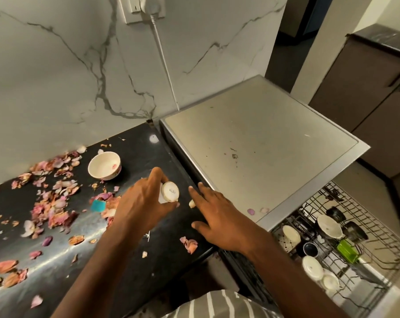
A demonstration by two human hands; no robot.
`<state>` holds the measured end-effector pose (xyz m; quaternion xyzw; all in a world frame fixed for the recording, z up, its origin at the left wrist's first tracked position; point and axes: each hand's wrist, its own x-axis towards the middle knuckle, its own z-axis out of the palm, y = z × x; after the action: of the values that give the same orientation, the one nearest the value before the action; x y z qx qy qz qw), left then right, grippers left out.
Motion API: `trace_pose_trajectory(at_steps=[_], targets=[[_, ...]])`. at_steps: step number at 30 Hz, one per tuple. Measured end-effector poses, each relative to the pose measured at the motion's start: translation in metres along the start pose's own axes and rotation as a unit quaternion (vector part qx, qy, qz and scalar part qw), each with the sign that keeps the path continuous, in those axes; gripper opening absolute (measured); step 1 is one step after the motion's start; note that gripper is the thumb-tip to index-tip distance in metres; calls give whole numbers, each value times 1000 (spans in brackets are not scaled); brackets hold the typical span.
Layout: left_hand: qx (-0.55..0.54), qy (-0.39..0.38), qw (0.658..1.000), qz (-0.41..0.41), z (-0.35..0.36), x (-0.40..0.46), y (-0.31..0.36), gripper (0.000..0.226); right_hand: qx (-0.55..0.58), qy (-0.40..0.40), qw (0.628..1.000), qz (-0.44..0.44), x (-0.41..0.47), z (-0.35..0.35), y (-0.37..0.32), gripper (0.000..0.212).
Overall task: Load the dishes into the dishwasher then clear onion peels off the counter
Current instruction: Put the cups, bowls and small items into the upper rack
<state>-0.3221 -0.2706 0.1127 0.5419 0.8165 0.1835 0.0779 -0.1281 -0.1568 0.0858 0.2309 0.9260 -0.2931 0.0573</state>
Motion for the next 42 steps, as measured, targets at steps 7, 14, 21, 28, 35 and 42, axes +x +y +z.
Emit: trace_pose_trajectory(at_steps=[7, 14, 21, 28, 35, 42], targets=[[-63, -47, 995, 57, 4, 6, 23, 61, 229, 100, 968, -5, -9, -11, -4, 62], [-145, -76, 984, 69, 50, 21, 82, 53, 217, 204, 949, 105, -39, -26, 36, 52], [-239, -232, 925, 180, 88, 51, 149, 62, 220, 271, 905, 244, -98, -38, 98, 48], [-73, -316, 914, 246, 143, 71, 211, 80, 217, 290, 868, 340, -162, -36, 164, 27], [-4, -377, 890, 256, 178, 79, 253, 87, 137, 295, 800, 505, -230, 1, 283, 31], [12, -400, 880, 255, 205, 81, 281, 82, 147, 224, 766, 584, -244, 65, 386, 38]])
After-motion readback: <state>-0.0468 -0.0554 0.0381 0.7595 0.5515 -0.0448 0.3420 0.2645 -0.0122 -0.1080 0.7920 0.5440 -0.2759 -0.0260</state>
